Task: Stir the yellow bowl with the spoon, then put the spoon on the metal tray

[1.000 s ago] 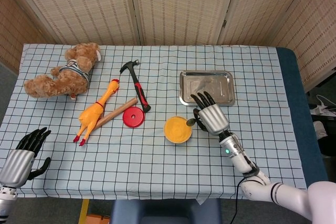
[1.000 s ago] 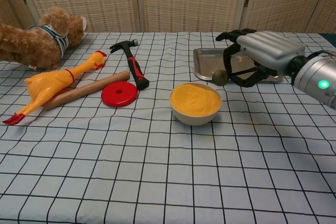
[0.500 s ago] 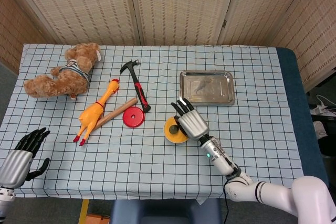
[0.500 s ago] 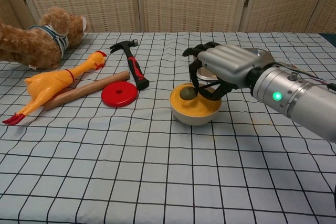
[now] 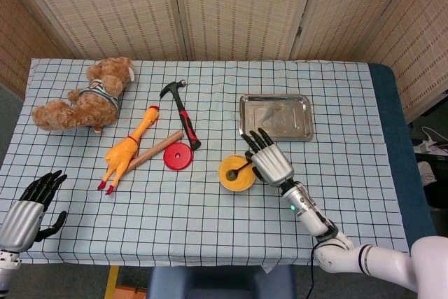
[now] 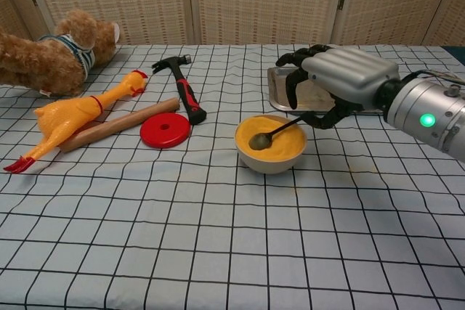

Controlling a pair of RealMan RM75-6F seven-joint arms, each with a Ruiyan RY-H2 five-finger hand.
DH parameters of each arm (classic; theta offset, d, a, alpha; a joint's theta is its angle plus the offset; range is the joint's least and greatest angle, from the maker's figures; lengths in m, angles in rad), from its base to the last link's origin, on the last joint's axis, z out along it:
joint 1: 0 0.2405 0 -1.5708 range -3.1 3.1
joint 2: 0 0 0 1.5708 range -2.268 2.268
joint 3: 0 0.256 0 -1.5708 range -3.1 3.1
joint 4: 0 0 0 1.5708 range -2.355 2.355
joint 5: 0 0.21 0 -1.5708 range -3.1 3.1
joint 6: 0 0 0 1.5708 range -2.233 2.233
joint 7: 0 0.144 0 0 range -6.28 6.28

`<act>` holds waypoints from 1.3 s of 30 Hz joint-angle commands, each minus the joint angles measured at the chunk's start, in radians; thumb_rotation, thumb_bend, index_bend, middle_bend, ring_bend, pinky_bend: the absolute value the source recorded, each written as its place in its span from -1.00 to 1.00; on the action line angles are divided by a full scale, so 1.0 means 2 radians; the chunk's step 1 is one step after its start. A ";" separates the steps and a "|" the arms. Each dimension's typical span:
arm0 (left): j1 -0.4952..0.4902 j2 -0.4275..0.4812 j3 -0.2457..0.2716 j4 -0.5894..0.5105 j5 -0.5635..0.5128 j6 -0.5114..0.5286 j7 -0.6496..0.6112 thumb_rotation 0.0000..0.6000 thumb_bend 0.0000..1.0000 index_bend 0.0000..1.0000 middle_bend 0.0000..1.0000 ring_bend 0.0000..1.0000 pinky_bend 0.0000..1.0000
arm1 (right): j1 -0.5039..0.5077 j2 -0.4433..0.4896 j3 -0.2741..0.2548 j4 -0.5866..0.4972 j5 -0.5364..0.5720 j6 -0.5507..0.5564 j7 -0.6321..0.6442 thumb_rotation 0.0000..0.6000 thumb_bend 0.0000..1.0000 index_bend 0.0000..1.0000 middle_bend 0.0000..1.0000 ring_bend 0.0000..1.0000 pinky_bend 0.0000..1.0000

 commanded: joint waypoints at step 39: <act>-0.006 -0.001 0.000 0.001 -0.010 -0.017 0.002 1.00 -0.10 -1.00 -1.00 -1.00 -0.75 | 0.019 -0.096 -0.020 0.250 -0.077 0.028 0.102 1.00 -0.49 0.08 -0.84 -1.00 -1.00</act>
